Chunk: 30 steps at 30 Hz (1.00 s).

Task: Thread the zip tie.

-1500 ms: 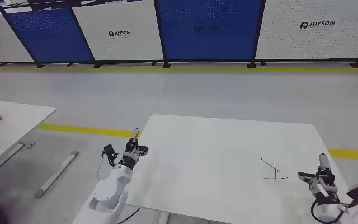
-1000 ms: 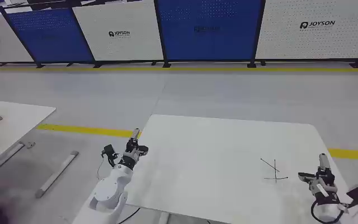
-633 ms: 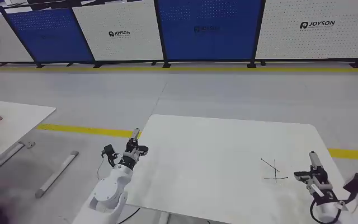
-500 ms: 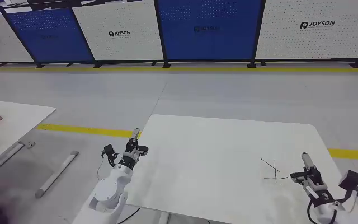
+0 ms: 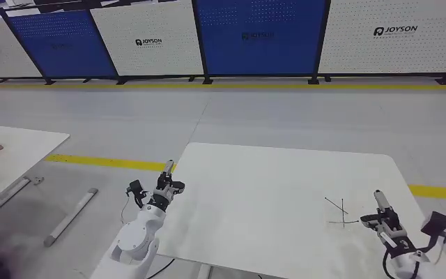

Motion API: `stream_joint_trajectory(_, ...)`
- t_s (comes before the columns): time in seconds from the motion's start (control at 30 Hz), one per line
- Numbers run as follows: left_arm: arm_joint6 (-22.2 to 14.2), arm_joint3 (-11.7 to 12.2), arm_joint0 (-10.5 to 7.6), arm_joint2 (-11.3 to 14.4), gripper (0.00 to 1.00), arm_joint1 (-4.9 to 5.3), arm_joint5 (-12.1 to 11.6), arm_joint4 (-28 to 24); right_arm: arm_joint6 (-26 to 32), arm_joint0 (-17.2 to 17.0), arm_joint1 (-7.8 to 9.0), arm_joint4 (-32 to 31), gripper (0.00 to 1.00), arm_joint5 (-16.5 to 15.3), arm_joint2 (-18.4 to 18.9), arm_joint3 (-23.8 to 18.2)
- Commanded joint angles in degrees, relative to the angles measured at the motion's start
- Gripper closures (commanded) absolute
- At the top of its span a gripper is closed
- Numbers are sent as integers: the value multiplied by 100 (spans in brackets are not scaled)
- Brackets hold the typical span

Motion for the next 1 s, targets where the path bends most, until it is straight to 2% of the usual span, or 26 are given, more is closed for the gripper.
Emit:
stream_joint_trajectory(0.0,0,0,0,0,0,0,0,0,367,36,21,-112,0,-27,-9,15)
stream_joint_trajectory(0.27,0,0,0,0,0,0,0,0,1825,234,148,-220,0,162,431,116)
stream_joint_trajectory(0.4,0,0,0,0,0,0,0,0,2533,380,221,-574,0,290,477,151)
stream_joint_trajectory(0.47,0,0,0,0,0,0,0,0,2946,594,250,-652,0,434,380,250)
stream_joint_trajectory(0.97,0,0,0,0,0,0,0,0,3000,659,251,-557,0,469,378,309)
